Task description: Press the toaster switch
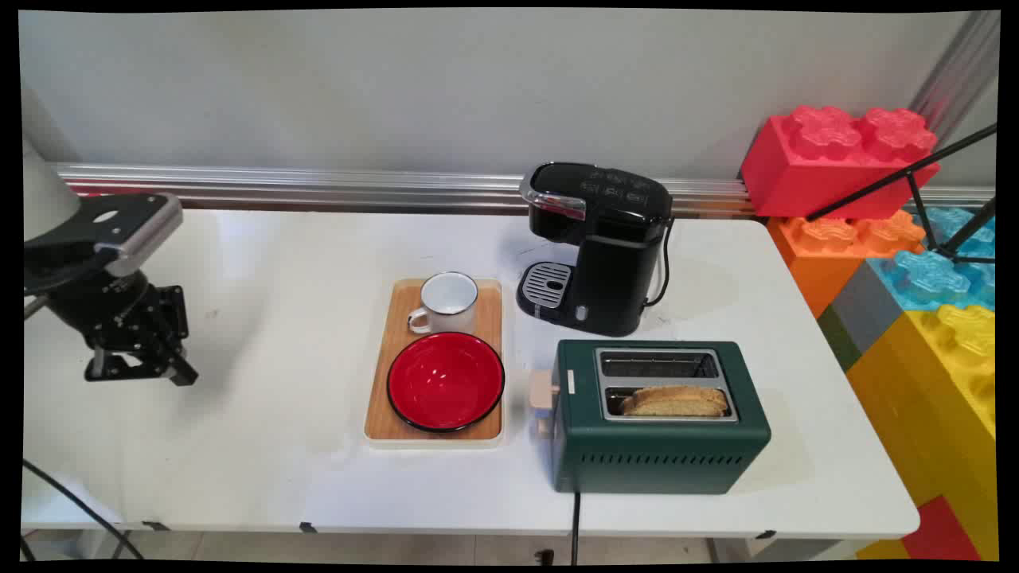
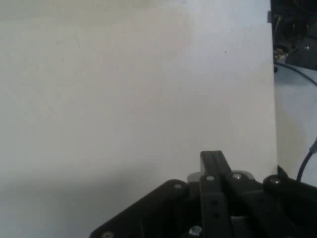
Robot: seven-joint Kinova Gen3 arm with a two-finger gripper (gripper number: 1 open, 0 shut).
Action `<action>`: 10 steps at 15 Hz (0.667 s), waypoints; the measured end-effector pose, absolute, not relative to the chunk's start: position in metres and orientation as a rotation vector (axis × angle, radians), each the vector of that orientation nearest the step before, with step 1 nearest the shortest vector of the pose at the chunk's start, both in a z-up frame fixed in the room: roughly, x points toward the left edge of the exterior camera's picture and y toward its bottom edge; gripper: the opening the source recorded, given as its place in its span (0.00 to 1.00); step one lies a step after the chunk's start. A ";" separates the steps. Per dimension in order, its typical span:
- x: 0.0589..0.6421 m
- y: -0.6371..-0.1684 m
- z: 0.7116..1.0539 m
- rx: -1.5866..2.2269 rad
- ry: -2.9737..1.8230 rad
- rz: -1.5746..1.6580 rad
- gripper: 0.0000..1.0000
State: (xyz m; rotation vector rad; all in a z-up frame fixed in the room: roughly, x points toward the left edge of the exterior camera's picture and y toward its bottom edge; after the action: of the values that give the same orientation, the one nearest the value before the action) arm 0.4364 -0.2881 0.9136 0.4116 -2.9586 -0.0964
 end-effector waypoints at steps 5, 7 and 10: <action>0.403 -0.300 0.912 0.487 -2.861 -0.088 0.00; 0.380 -0.309 0.913 0.514 -2.811 -0.076 0.00; 0.347 -0.320 0.915 0.551 -2.750 -0.056 0.00</action>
State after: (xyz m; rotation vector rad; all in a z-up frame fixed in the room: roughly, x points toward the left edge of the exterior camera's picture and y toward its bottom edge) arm 0.3467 -0.3204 0.9146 0.5505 -2.7496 -0.0561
